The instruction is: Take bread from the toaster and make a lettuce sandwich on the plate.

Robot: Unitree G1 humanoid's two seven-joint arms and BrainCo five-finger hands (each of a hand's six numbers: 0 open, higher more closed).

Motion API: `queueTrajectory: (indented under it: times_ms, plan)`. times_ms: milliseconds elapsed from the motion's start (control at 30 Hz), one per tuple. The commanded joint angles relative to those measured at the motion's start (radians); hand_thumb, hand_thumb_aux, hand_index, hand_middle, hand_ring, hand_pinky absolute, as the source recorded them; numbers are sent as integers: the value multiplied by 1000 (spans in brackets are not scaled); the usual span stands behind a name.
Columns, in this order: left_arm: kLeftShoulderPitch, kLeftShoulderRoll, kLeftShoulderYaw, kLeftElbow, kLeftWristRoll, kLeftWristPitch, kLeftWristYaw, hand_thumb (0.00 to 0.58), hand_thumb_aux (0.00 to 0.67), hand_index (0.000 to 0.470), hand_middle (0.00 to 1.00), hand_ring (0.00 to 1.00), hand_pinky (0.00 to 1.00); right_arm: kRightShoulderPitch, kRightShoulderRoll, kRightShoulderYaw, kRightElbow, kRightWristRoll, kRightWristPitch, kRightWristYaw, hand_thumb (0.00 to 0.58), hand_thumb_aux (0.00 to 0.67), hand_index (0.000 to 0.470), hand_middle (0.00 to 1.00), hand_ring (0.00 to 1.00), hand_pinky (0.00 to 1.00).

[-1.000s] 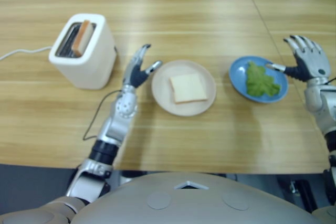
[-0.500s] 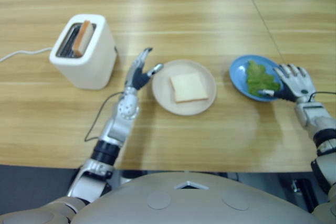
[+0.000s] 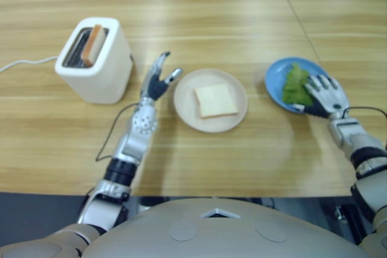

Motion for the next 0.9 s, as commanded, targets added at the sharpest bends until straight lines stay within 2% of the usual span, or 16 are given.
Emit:
queueTrajectory:
  times_ms: [33,67,267,300,367,433,467,500,533,567,600,700,900]
  plan:
    - [-2,3,3,15,-6,1,-9,0,0,0,0,0,0,14,4,27,18,5,-3,20,578,633,435,0,0,0]
    - [-2,2,2,15,-6,1,-9,0,0,0,0,0,0,14,2,28,18,8,-5,20,580,670,460,0,0,0]
    - [-2,-1,-2,20,-4,-1,-9,0,0,0,0,0,0,18,-2,15,14,42,-29,25,580,670,460,0,0,0]
    - [-2,-1,-2,20,-4,-1,-8,0,0,0,0,0,0,19,-3,10,12,50,-34,26,570,581,399,0,0,0]
    - [-1,0,-1,19,-3,-2,-7,0,0,0,0,0,0,19,-8,3,6,64,-43,30,566,565,388,0,0,0]
    - [-1,1,-1,19,-4,-2,-9,0,0,0,0,0,0,24,-20,-8,-10,84,-53,34,568,573,393,0,0,0]
    - [-1,2,0,18,-4,-3,-9,0,0,0,0,0,0,29,-29,-19,-27,98,-60,35,580,670,460,0,0,0]
    - [0,2,0,17,-5,-3,-9,0,0,0,0,0,0,33,-36,-26,-40,107,-65,35,580,670,460,0,0,0]
    - [1,3,1,16,-5,-3,-9,0,0,0,0,0,0,38,-42,-34,-55,116,-69,36,580,670,460,153,153,153]
    - [2,4,3,15,-6,-4,-9,0,0,0,0,0,0,45,-48,-42,-74,126,-72,37,580,670,460,635,635,635]
    - [2,5,5,15,-8,-5,-10,0,0,0,0,0,0,59,-58,-58,-115,141,-75,40,580,670,460,1000,1000,1000]
    - [0,9,13,17,-14,-7,-12,0,0,0,0,0,0,114,-81,-114,-262,181,-72,56,580,670,460,1000,1000,1000]
    - [-10,20,31,22,-27,-12,-13,0,0,0,0,0,0,221,-91,-226,-612,206,7,127,580,670,460,1000,1000,1000]
